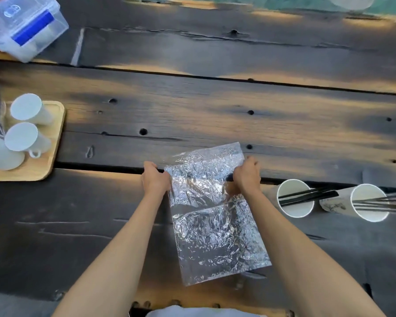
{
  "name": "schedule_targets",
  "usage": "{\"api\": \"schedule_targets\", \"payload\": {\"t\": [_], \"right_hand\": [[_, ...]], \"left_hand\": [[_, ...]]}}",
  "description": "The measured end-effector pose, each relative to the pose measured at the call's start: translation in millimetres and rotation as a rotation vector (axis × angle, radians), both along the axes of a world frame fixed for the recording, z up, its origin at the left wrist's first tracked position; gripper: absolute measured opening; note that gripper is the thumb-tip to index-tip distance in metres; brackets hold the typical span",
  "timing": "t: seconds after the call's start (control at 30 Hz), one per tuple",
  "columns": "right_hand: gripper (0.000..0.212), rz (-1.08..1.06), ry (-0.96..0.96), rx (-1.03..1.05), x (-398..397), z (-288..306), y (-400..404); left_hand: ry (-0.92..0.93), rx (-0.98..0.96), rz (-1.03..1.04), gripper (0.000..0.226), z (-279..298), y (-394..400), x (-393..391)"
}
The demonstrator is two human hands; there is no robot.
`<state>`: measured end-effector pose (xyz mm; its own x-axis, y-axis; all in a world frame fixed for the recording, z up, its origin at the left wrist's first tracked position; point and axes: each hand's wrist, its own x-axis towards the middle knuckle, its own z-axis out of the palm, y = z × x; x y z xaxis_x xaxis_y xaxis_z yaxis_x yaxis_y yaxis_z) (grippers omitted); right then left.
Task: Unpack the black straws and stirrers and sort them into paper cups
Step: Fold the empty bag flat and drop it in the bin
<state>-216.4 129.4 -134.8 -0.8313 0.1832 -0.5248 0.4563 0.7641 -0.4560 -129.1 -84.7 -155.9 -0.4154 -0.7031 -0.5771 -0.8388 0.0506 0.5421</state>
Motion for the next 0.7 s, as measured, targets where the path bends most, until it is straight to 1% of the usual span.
{"api": "schedule_targets", "payload": {"t": [0.07,0.13,0.2,0.27,0.33,0.4,0.47,0.53,0.6,0.7], "right_hand": [[0.034,0.003,-0.035,0.07,-3.6,0.2,0.5],[0.036,-0.001,-0.068,0.122,-5.1,-0.5,2.7],[0.039,0.029,-0.094,0.154,-4.1,-3.8,5.7],[0.04,0.019,-0.122,0.144,-3.6,-10.7,10.1],[0.031,-0.015,-0.145,0.093,-2.8,-18.2,15.2],[0.021,-0.053,-0.169,-0.037,-3.2,-27.1,19.7],[0.021,-0.099,-0.207,-0.206,-3.2,-25.9,19.8],[0.026,-0.136,-0.246,-0.387,-2.6,-12.2,18.3],[0.034,-0.18,-0.245,-0.568,-2.6,0.9,16.7],[0.044,-0.193,-0.136,-0.715,-4.9,13.0,16.3]], "left_hand": [[-0.031,-0.063,-0.044,0.026,-3.3,-0.6,-5.7],[-0.03,-0.079,-0.079,0.03,-6.8,0.3,-8.2],[-0.014,-0.031,-0.071,0.035,-10.6,0.5,-7.6],[0.022,0.019,-0.027,0.039,-12.1,-1.9,-5.9],[0.106,0.051,0.015,0.04,-11.2,-6.4,-5.0],[0.194,0.059,-0.002,0.037,-6.6,-12.7,-3.9],[0.251,0.063,-0.032,0.031,0.2,-21.0,-2.2],[0.287,0.08,-0.044,0.021,7.2,-29.5,-0.4],[0.333,0.083,-0.071,0.019,17.7,-36.9,3.4],[0.421,0.09,-0.121,0.022,36.1,-43.2,12.5]]}}
